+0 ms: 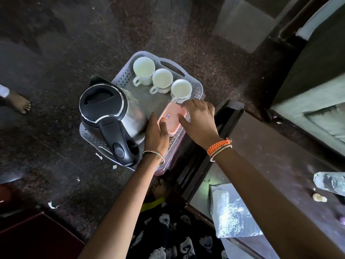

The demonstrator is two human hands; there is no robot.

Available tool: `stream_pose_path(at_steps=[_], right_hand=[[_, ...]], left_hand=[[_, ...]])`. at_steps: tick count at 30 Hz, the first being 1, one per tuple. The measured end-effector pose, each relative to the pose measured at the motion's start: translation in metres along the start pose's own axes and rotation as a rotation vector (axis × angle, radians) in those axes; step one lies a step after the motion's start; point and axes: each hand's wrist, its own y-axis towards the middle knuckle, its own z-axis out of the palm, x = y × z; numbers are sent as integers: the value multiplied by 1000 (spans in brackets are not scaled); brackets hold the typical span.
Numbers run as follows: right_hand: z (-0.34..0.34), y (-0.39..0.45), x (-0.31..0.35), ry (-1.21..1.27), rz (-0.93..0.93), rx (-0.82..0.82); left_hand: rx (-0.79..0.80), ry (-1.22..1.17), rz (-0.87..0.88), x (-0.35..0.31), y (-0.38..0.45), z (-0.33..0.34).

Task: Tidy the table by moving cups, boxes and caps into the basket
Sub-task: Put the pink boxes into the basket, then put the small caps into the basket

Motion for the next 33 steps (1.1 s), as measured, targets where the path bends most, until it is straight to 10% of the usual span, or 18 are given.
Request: stream_pose_path(at_steps=[7, 18, 24, 33], right_hand=[[-31, -76, -59, 200, 202, -264], [-54, -324, -272, 64, 805, -208], [-65, -404, -377, -1, 1022, -264], [-57, -430, -486, -57, 823, -47]], left_hand=[[-362, 160, 382, -34, -80, 21], [640, 375, 740, -48, -181, 233], [805, 536, 757, -61, -230, 345], [839, 1089, 908, -100, -277, 490]])
